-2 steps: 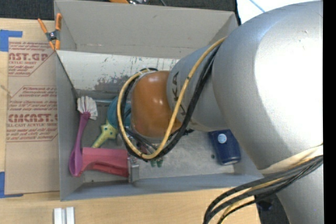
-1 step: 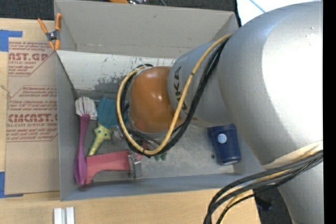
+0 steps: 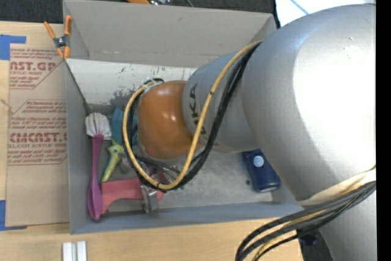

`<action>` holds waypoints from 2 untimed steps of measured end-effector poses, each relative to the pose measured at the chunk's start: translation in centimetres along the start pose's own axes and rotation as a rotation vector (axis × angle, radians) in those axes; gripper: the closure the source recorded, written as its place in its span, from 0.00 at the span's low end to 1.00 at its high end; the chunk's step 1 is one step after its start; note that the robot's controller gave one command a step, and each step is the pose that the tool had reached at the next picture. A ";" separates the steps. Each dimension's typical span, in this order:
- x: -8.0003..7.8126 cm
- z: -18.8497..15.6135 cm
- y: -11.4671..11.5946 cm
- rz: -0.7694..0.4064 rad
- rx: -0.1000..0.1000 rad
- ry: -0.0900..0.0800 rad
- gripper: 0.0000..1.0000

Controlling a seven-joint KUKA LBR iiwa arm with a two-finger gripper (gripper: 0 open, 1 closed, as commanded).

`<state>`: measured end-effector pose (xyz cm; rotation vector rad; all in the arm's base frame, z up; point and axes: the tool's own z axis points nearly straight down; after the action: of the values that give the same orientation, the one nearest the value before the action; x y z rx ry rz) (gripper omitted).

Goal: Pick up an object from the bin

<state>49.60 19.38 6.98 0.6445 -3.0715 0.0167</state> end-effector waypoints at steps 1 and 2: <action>0.3 -0.1 0.3 0.082 -0.002 -0.012 0.00; -0.3 0.0 2.1 -0.004 0.000 -0.005 1.00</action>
Offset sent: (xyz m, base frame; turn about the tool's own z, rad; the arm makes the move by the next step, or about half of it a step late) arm -0.0060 0.0209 0.0002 -0.0075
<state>49.07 21.43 6.95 0.6522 -3.0752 0.0155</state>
